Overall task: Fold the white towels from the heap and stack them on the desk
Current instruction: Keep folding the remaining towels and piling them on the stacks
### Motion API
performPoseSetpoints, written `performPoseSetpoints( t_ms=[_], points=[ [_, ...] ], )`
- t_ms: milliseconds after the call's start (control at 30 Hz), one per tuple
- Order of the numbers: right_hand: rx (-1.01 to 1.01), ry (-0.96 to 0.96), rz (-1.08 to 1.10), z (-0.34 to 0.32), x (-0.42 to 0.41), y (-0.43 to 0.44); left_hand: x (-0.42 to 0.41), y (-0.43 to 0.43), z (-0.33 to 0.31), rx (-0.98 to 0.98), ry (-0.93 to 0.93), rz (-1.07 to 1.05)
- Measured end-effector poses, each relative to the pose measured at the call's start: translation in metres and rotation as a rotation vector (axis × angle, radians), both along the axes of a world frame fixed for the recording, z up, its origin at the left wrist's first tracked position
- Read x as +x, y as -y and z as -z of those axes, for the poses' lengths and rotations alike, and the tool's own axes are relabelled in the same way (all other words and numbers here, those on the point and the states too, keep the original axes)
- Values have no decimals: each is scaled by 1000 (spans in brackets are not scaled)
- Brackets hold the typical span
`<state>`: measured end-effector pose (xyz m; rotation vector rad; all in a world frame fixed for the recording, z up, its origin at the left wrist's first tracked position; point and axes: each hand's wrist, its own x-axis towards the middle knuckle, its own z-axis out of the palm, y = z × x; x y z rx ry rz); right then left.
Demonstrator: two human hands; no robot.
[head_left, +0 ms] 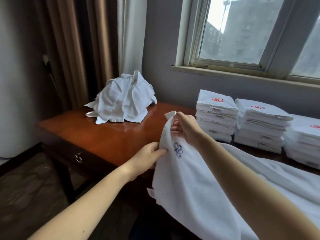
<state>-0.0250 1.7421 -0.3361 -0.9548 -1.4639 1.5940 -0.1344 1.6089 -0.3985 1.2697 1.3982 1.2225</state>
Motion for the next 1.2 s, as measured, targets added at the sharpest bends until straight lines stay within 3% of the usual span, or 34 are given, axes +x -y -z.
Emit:
performPoseSetpoints(
  t_ms=[167, 300, 400, 467, 600, 733, 900, 1000, 1067, 1200],
  points=[
    [-22, -78, -5, -13, -38, -15, -61, -8, -28, 63, -263, -251],
    [-19, 103, -26, 3, -70, -20, -101, -19, -20, -44, -512, -369],
    [7, 291, -137, 22, -79, -22, -118, -21, -8, -331, -988, -334],
    [84, 343, -141, 29, -76, -27, -120, -27, -3, -407, -1177, -337],
    [287, 379, 28, 30, -48, -49, -102, -55, -1, -120, -1094, -386],
    [513, 694, 136, 35, -8, -68, -75, -91, 2, 95, -999, -263],
    [608, 1017, 96, 52, 25, -76, -51, -127, 17, 115, -900, -180],
    [650, 1143, 93, 66, 35, -80, -45, -137, 33, 120, -935, -200],
    [705, 1160, 114, 71, 38, -82, -45, -140, 36, 119, -972, -185],
    [838, 1016, 138, 60, 40, -83, -46, -146, 18, 190, -1191, -105]
  ],
)
